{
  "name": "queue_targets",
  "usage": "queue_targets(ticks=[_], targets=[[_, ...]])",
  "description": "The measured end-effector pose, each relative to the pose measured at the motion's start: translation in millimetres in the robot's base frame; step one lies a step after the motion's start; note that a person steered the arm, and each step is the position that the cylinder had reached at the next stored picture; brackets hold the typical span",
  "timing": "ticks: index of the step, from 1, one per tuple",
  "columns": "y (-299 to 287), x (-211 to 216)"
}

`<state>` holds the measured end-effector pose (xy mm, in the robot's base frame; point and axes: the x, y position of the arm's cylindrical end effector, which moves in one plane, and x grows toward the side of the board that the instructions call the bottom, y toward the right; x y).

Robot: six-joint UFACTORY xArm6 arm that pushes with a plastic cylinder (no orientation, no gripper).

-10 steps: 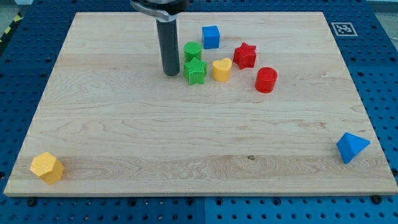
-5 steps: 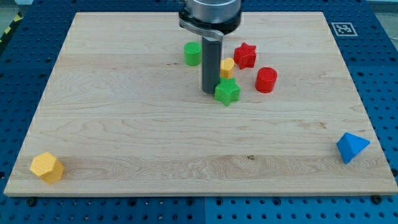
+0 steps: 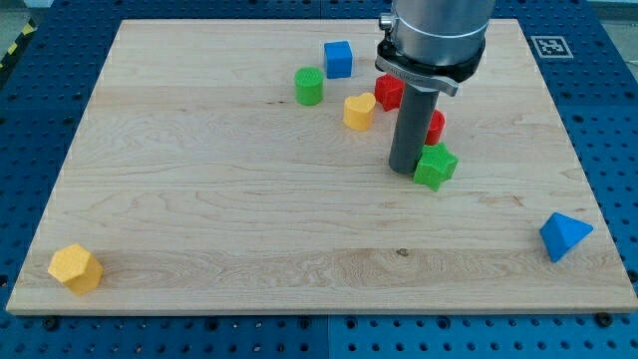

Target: Slide the green star closer to the blue triangle

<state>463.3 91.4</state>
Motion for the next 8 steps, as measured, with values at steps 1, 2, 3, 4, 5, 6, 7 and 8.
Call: queue_targets(ticks=[1,2,3,4,5,6,7,8], targets=[[0,-13],[4,-18],[31,-10],[44,10],[48,26],[67,40],[95,51],[101,52]])
